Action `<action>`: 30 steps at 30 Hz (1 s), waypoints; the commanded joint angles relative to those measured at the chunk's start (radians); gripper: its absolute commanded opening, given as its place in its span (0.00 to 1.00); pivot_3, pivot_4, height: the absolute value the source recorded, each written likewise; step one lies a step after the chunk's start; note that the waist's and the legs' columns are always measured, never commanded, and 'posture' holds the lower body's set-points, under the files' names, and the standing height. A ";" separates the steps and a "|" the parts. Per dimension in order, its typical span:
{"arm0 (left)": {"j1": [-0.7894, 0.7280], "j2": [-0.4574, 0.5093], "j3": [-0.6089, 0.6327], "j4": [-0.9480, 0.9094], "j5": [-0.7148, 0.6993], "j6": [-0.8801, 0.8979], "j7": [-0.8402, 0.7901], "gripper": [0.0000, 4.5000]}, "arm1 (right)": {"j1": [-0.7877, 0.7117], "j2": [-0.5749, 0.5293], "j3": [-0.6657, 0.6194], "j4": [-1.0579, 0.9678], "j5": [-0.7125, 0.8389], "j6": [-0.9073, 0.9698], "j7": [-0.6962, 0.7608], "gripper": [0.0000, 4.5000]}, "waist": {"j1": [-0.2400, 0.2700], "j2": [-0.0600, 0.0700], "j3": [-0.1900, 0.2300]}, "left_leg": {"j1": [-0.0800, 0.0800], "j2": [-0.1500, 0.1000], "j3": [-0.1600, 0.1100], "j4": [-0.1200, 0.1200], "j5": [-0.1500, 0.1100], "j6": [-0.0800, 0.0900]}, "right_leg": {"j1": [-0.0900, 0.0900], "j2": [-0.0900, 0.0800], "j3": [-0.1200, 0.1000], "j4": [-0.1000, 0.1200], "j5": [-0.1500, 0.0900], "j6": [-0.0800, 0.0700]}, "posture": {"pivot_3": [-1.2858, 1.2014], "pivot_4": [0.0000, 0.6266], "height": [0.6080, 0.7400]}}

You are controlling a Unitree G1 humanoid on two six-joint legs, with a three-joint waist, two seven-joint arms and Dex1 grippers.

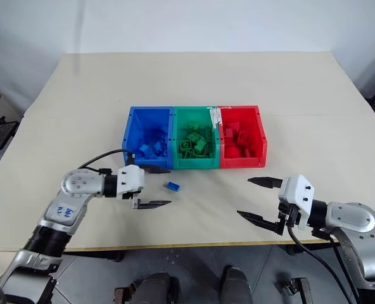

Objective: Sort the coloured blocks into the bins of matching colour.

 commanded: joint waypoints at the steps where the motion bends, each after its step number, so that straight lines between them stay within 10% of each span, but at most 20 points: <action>1: -0.050 -0.029 -0.042 0.103 0.033 -0.035 -0.017 0.99 | 0.043 -0.001 -0.057 -0.089 0.021 0.018 -0.046 1.00 | 0.001 0.000 0.000 | 0.000 0.000 0.000 0.000 0.000 0.000 | 0.000 0.000 0.000 0.000 0.000 0.000 | 0.52 0.24 1.00; 10: -0.108 -0.084 -0.087 0.222 0.059 -0.089 -0.047 0.86 | 0.122 0.032 -0.070 -0.165 0.009 0.021 -0.131 1.00 | 0.011 0.000 0.000 | 0.000 -0.001 0.000 0.002 0.000 0.001 | 0.001 0.000 0.000 -0.001 0.000 0.000 | 0.52 0.24 1.00; 21: -0.084 -0.054 -0.065 0.200 0.047 -0.090 -0.064 0.11 | 0.098 0.031 -0.055 -0.120 -0.013 -0.014 -0.126 1.00 | 0.004 0.000 0.000 | 0.000 0.000 0.000 0.002 0.000 0.001 | 0.001 0.000 0.000 0.000 0.000 0.000 | 0.52 0.24 1.00; 30: 0.017 -0.045 0.189 -0.064 -0.258 0.206 0.019 0.11 | 0.080 0.110 -0.106 -0.151 0.056 -0.005 -0.217 1.00 | -0.001 -0.001 0.000 | 0.000 0.001 0.000 0.001 0.000 0.001 | 0.000 0.000 0.000 0.000 0.000 0.000 | 0.52 0.24 1.00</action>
